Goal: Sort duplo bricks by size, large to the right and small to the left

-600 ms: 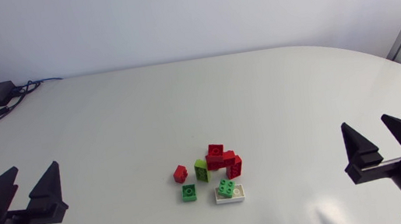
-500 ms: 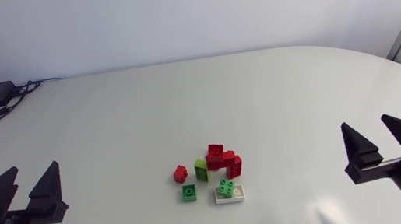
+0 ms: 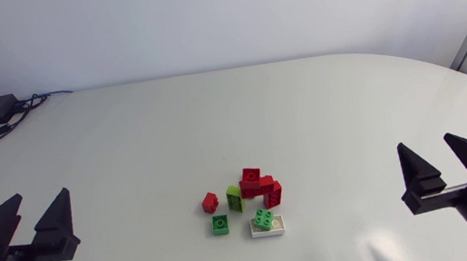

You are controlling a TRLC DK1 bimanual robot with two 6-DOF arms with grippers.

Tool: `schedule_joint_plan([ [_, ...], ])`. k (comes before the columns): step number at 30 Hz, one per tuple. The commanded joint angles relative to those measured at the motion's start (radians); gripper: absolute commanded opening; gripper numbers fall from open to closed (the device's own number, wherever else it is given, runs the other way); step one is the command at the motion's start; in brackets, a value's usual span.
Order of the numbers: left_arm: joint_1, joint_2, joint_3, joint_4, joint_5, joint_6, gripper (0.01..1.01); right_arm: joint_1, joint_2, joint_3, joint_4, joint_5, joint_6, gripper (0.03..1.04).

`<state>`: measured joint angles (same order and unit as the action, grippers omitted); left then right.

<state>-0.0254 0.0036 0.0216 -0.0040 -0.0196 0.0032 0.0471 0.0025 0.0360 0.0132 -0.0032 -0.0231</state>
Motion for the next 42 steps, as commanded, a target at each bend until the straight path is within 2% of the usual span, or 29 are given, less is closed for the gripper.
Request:
schedule_joint_plan([
  [1, -0.016, -0.017, -0.020, 0.001, 0.003, 0.007, 0.987, 0.023, -0.009, -0.038, -0.016, -0.009, -0.012, 1.00],
  [6, -0.093, -0.017, -0.020, 0.001, 0.003, 0.011, 0.985, 0.048, -0.009, -0.038, -0.016, -0.006, -0.012, 1.00],
  [10, -0.117, -0.017, -0.020, 0.002, 0.003, 0.078, 0.980, 0.042, -0.009, -0.038, -0.018, -0.006, -0.015, 1.00],
  [12, -0.116, -0.017, -0.023, 0.021, -0.002, 0.118, 0.923, 0.031, -0.007, -0.036, -0.027, -0.006, -0.015, 1.00],
  [17, -0.076, -0.017, -0.002, -0.008, -0.008, 0.112, 0.915, 0.054, 0.039, -0.022, -0.033, -0.006, -0.023, 1.00],
  [20, -0.082, 0.030, 0.110, -0.110, -0.006, 0.090, 0.916, 0.062, 0.188, 0.108, -0.098, -0.012, 0.000, 1.00],
  [23, -0.094, 0.207, 0.287, -0.237, -0.006, 0.090, 0.944, 0.063, 0.337, 0.274, -0.188, -0.026, 0.011, 1.00],
  [27, -0.103, 0.371, 0.512, -0.392, -0.008, 0.090, 0.972, 0.085, 0.387, 0.418, -0.277, -0.026, 0.011, 1.00],
  [30, -0.137, 0.438, 0.670, -0.498, -0.002, 0.087, 0.972, 0.106, 0.499, 0.559, -0.381, -0.021, 0.017, 1.00],
  [35, -0.199, 0.670, 0.953, -0.763, -0.002, 0.044, 0.970, 0.106, 0.720, 0.778, -0.570, -0.021, 0.107, 1.00],
  [38, -0.291, 0.788, 1.032, -0.889, 0.026, 0.081, 0.974, 0.112, 0.806, 0.857, -0.654, -0.044, 0.158, 1.00],
  [40, -0.341, 0.831, 1.034, -0.906, 0.043, 0.080, 0.977, 0.135, 0.864, 0.901, -0.713, -0.069, 0.178, 1.00],
  [42, -0.355, 0.898, 1.034, -0.929, 0.084, 0.064, 0.979, 0.172, 0.915, 0.935, -0.765, -0.077, 0.198, 1.00],
])
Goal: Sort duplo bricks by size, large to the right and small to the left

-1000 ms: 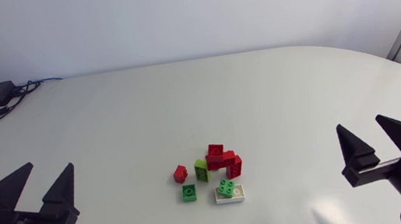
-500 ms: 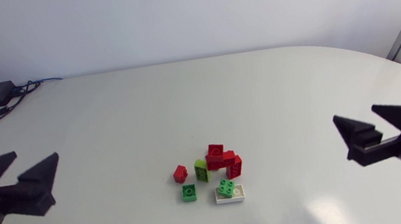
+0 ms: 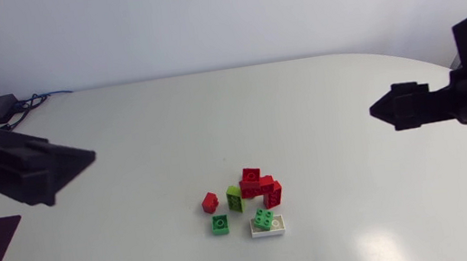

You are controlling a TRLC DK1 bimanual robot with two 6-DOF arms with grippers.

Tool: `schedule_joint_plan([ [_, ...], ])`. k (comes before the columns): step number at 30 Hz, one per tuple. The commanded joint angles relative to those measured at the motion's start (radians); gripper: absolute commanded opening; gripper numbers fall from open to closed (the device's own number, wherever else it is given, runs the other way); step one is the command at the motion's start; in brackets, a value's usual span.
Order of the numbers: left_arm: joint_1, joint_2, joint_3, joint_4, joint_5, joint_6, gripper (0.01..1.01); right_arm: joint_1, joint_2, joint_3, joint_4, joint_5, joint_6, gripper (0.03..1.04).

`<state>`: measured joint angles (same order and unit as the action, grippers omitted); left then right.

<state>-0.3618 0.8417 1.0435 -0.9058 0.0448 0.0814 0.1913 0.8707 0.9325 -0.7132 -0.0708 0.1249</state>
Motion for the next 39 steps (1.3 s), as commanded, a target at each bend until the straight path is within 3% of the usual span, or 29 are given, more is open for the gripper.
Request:
schedule_joint_plan([
  [1, -0.031, 0.092, 0.012, -0.041, 0.036, -0.015, 0.979, 0.037, 0.059, 0.048, -0.052, -0.009, 0.059, 1.00],
  [8, -0.197, 0.287, 0.041, -0.012, 0.043, -0.005, 0.979, 0.002, 0.010, 0.020, -0.051, -0.007, 0.059, 1.00],
  [21, -0.180, 0.603, 0.277, 0.010, 0.013, -0.264, 0.977, -0.047, -0.012, -0.037, -0.028, 0.031, 0.070, 1.00],
  [28, -0.310, 0.795, 0.352, 0.039, 0.012, -0.315, 0.977, -0.079, 0.010, -0.073, 0.021, 0.057, 0.070, 1.00],
  [39, -0.456, 1.040, 0.629, -0.044, 0.015, -0.348, 0.977, -0.089, 0.039, -0.098, 0.084, 0.085, 0.044, 1.00],
])
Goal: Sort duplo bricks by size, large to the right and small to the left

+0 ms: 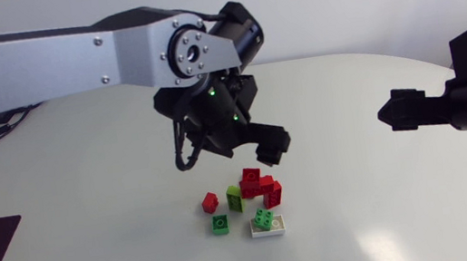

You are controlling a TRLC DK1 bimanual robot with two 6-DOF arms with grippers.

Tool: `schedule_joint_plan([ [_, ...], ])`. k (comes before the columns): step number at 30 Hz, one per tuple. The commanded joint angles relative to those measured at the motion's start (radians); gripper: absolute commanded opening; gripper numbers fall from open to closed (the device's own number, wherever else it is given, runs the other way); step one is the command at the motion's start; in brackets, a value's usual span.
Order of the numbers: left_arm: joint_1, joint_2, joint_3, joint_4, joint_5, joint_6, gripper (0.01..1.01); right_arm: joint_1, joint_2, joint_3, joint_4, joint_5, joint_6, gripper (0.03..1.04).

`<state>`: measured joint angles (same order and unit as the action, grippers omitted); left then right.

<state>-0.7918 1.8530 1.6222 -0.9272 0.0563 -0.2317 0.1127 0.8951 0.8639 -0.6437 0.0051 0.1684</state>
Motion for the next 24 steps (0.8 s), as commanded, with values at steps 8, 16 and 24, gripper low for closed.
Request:
schedule_joint_plan([
  [8, -0.053, 0.068, 0.061, -0.035, 0.000, -0.038, 0.974, -0.030, 0.019, -0.045, 0.027, 0.007, -0.020, 1.00],
  [16, -0.037, 0.068, 0.028, -0.032, -0.072, -0.038, 0.975, -0.030, 0.008, -0.049, 0.022, 0.004, -0.018, 1.00],
  [24, -0.003, 0.084, -0.008, -0.032, -0.102, -0.038, 0.975, -0.030, 0.004, -0.063, 0.022, 0.004, -0.021, 1.00],
])
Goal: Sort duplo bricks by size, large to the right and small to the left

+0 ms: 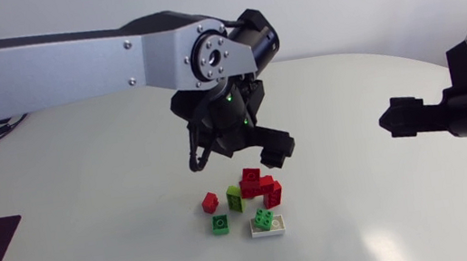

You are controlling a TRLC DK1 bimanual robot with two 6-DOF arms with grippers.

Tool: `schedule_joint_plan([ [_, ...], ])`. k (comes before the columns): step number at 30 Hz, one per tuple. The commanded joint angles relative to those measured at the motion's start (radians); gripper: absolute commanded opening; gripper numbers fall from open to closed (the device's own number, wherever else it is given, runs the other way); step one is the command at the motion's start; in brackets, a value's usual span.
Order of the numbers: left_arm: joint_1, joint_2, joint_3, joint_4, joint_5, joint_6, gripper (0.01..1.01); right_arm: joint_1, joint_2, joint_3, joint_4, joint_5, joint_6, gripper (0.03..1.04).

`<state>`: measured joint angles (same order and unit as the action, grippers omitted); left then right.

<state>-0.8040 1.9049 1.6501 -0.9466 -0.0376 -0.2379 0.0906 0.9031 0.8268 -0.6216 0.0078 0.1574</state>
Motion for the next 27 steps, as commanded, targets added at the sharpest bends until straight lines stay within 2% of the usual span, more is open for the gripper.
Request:
schedule_joint_plan([
  [1, 0.009, 0.034, -0.049, -0.012, -0.008, -0.032, 0.975, -0.008, -0.004, -0.029, 0.002, 0.001, -0.010, 1.00],
  [11, 0.003, 0.026, -0.096, -0.014, -0.008, -0.041, 0.969, -0.008, 0.000, -0.037, 0.014, 0.000, -0.012, 1.00],
  [20, 0.000, 0.045, -0.072, -0.014, -0.008, -0.041, 0.910, -0.008, 0.000, -0.048, 0.017, 0.000, -0.013, 1.00],
  [27, -0.014, 0.075, -0.026, -0.024, -0.008, -0.041, 0.908, -0.008, 0.000, -0.057, 0.019, -0.002, -0.013, 1.00],
])
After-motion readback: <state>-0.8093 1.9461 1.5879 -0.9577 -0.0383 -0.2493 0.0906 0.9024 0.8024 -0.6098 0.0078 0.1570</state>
